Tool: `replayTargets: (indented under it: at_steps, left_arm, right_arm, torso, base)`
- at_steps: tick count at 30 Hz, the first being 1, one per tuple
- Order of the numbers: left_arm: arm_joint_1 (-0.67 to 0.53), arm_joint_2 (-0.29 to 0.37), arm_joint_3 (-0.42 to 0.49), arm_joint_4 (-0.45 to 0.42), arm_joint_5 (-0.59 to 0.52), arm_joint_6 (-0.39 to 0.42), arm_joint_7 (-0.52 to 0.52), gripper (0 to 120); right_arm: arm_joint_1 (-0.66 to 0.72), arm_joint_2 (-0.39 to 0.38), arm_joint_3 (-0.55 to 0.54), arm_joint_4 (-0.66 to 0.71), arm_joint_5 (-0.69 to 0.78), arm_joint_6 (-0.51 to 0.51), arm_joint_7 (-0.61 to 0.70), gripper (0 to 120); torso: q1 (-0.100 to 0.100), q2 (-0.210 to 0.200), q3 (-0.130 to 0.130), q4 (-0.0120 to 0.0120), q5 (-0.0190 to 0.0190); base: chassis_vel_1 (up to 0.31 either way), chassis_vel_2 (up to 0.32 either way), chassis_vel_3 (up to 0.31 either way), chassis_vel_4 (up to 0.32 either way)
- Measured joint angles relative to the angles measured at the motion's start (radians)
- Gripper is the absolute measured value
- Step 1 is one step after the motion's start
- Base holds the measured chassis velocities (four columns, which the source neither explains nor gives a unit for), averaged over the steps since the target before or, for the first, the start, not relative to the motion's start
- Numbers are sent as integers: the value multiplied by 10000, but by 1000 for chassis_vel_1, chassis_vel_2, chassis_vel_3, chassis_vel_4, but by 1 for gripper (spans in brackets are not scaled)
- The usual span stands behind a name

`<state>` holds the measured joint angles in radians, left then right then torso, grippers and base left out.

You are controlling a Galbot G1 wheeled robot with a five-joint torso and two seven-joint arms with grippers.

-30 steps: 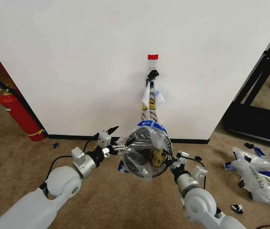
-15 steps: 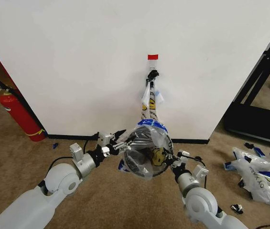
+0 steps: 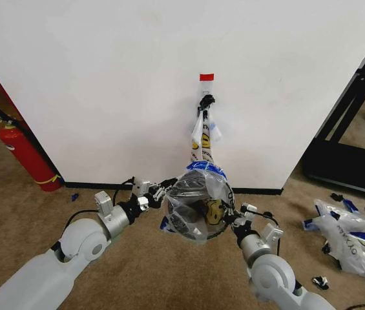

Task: Pick up the garbage bag from the wall and place it over the trash bin.

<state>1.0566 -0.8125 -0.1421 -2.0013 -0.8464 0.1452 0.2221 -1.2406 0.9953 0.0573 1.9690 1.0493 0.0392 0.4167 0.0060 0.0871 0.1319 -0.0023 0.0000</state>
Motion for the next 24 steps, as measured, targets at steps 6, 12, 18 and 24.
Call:
replayTargets:
  at_steps: [6, 12, 18, 24]
  left_arm:
    - [-158, -20, 33, 79, 29, -2, 1, 0]
    - [-685, -44, 202, 658, 409, 87, -304, 0]
    - [-728, -24, 204, 1019, 849, 314, -466, 0]
    - [-728, -49, 210, 1402, 1271, 405, -566, 0]
  right_arm:
    - [9, -3, -2, 0, 15, 3, -14, 0]
    - [-138, -114, 15, 151, 215, -249, -120, 0]
    - [-229, -180, 98, 238, 348, -422, -223, 0]
    - [-293, -213, 153, 364, 556, -592, -327, 0]
  torso:
    - [0, 0, 0, 0, 0]
    - [0, 0, 0, 0, 0]
    - [0, 0, 0, 0, 0]
    - [0, 0, 0, 1, 0]
  base:
    - [0, 0, 0, 0]
    - [0, 0, 0, 0]
    - [0, 0, 0, 0]
    - [0, 0, 0, 0]
